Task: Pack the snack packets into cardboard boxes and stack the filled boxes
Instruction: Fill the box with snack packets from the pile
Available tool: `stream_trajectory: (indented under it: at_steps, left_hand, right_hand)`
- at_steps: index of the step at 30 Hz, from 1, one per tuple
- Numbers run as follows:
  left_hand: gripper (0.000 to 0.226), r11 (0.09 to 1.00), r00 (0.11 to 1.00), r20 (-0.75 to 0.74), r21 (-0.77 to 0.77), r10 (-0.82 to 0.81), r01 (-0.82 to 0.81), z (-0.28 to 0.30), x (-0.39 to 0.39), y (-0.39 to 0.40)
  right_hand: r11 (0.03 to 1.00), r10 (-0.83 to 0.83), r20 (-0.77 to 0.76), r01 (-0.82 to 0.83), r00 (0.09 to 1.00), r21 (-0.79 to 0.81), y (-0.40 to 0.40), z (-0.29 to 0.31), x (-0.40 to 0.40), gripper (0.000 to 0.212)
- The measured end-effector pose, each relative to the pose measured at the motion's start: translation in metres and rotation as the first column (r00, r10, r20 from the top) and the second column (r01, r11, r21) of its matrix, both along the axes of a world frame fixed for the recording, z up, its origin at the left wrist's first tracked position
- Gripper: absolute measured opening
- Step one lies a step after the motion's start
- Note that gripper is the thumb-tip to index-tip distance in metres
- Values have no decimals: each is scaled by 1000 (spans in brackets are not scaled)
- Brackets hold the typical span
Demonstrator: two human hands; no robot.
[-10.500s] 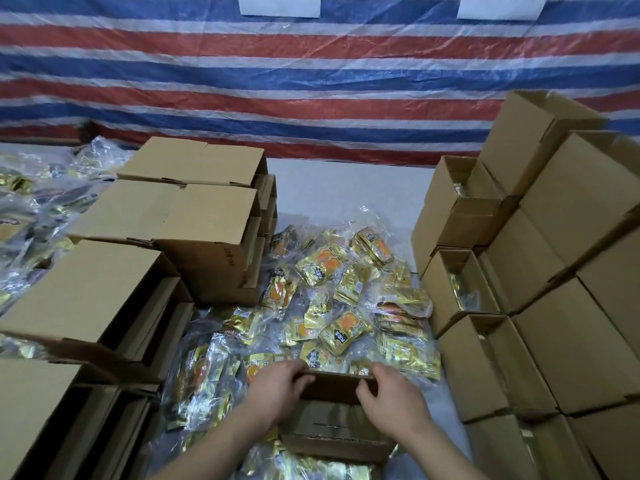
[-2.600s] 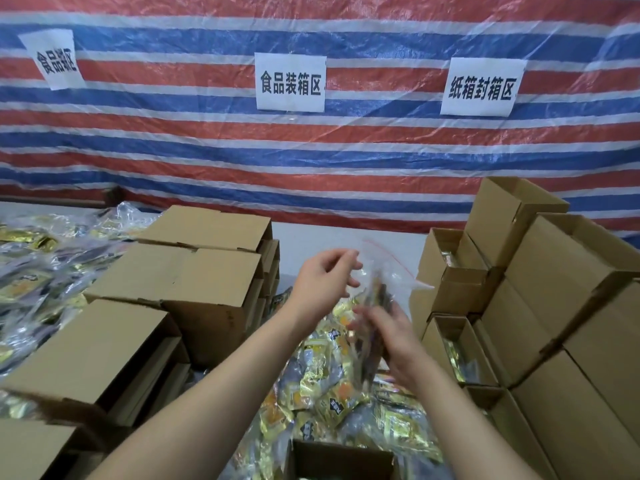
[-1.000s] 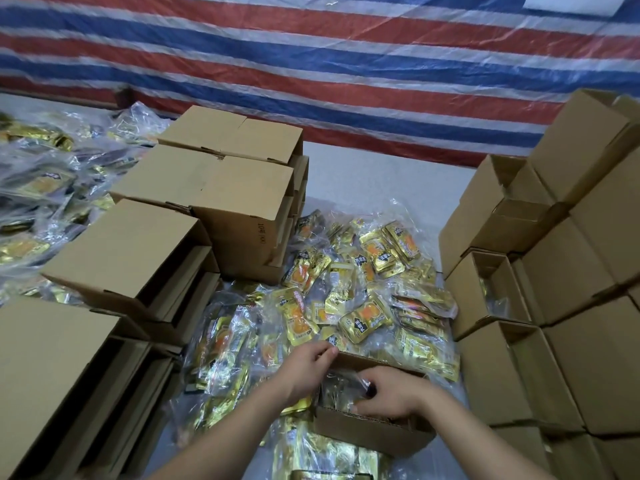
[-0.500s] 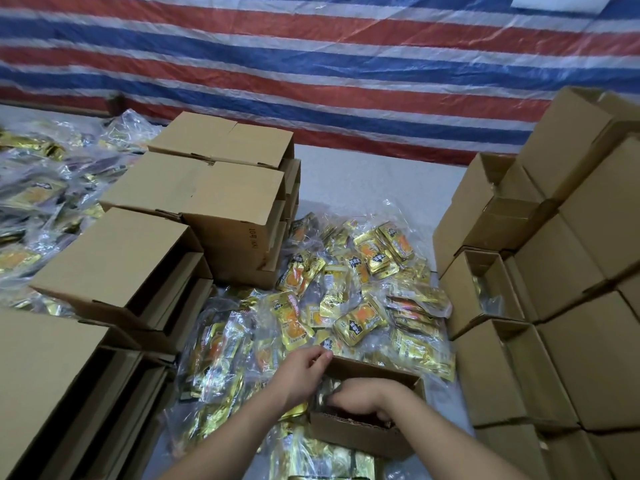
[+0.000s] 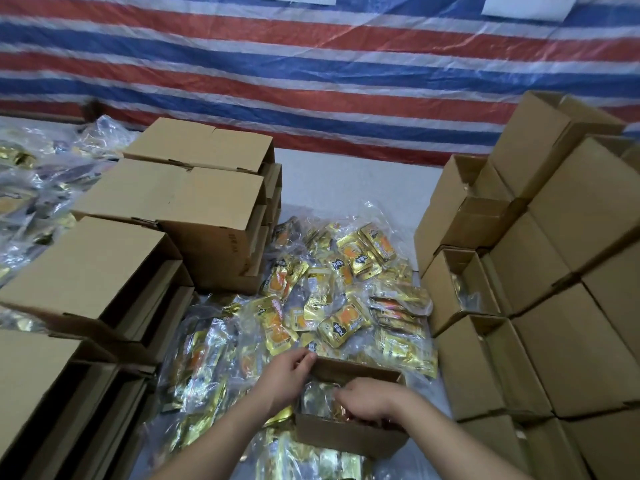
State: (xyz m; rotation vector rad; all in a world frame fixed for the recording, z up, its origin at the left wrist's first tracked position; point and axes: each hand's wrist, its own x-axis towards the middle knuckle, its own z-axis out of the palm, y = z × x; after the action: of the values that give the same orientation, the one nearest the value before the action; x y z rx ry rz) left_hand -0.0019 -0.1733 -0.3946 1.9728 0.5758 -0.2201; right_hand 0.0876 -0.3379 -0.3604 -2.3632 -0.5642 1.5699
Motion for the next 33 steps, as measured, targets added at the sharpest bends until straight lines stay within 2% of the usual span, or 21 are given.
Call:
stream_trajectory:
  at_steps: [4, 5, 6, 7, 9, 13, 17, 22, 26, 28, 30, 33]
  left_hand:
    - [27, 1000, 1000, -19, -26, -10, 10, 1, -2, 0]
    - [26, 1000, 1000, -16, -27, -6, 6, 2, -1, 0]
    - [26, 1000, 1000, -14, -27, 0, 0, 3, -1, 0]
    - [26, 1000, 1000, -14, -31, 6, -6, 4, 0, -1]
    - [25, 999, 1000, -18, -43, 15, -16, 6, 0, -1]
    - [25, 999, 1000, -27, -45, 11, -12, 6, 0, -1]
    - [24, 999, 999, -31, -29, 19, -20, 5, 1, -2]
    - [24, 999, 999, -41, -32, -20, 19, 14, 5, -1]
    - [25, 995, 995, -10, -4, -102, 102, 44, 25, 2]
    - [23, 998, 998, 47, -26, -52, 54, 68, 44, 0]
    - [21, 996, 992, 118, -77, 44, -35, 91, 61, -4]
    - [54, 991, 975, 192, -89, 116, -101, 115, 80, -20]
  right_hand:
    - [947, -96, 316, -11, 944, 320, -12, 15, 8, 17]
    - [938, -96, 408, -55, 908, 341, -14, 18, 13, 11]
    - [939, -57, 499, -123, 865, 320, -15, 22, 17, 16]
    - [944, 1, 555, -184, 832, 275, -15, 21, 22, 29]
    - [957, 113, 572, -244, 812, 158, -15, 15, 29, 45]
    - [941, 298, 580, -335, 758, -45, -13, -4, 25, 22]
    - [944, 280, 612, -330, 740, -33, -16, -9, 27, 17]
    - [950, 230, 609, -310, 759, 27, -21, -4, 26, 14]
    - [967, 126, 623, -237, 772, 98, -32, 17, 35, 3]
    - [978, 38, 632, -160, 774, 137, -40, 35, 46, 3]
    - [982, -85, 653, -48, 752, 183, -49, 53, 60, 14]
    - [943, -323, 652, 180, 685, 278, -64, 74, 83, 23]
